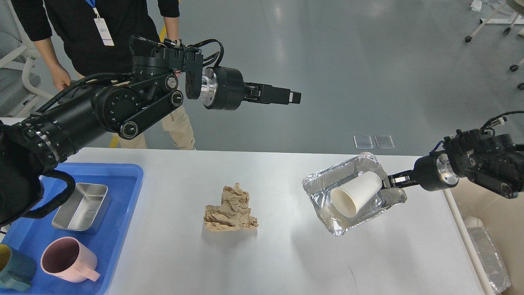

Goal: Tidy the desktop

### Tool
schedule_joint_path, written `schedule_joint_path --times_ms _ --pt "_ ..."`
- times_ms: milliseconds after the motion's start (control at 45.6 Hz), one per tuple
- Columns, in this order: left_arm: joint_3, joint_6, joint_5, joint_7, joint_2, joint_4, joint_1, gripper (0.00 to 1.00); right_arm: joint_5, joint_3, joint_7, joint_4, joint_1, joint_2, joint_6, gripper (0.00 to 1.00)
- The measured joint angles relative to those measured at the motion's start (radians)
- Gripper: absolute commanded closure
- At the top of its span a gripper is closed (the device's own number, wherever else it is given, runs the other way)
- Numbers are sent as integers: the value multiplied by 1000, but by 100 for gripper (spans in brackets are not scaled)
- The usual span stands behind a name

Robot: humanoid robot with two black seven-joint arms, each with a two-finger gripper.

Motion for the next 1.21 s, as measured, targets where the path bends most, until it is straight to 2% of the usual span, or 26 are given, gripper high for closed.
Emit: schedule_joint_path --times_ms 175,395,460,614,702,833,943,1031,1096,1206 --pt "18 -8 4 -1 15 -25 9 5 0 0 0 0 0 0 0 100" --pt "84 3 7 3 141 -80 88 5 3 0 0 0 -3 3 -1 100" --pt "82 24 2 9 193 -83 121 5 4 0 0 0 -8 4 -2 100" --pt "15 129 -89 27 328 -84 234 5 6 2 1 -1 -25 4 -15 100" --pt "-31 175 -185 80 384 -86 314 5 9 4 1 -1 -32 4 -19 100" --pt "-75 297 -319 212 448 -140 438 5 13 8 2 1 -36 4 -24 100" --pt "-81 425 -382 348 524 -311 528 5 14 11 3 2 -36 2 -25 100" --pt "-78 520 -419 434 585 -459 594 4 16 12 3 2 -36 1 -25 100" --pt "-77 566 -446 465 630 -550 639 3 17 13 3 2 -36 1 -26 100" --pt "-81 599 -482 474 718 -667 733 3 17 15 3 2 -36 2 -29 100"
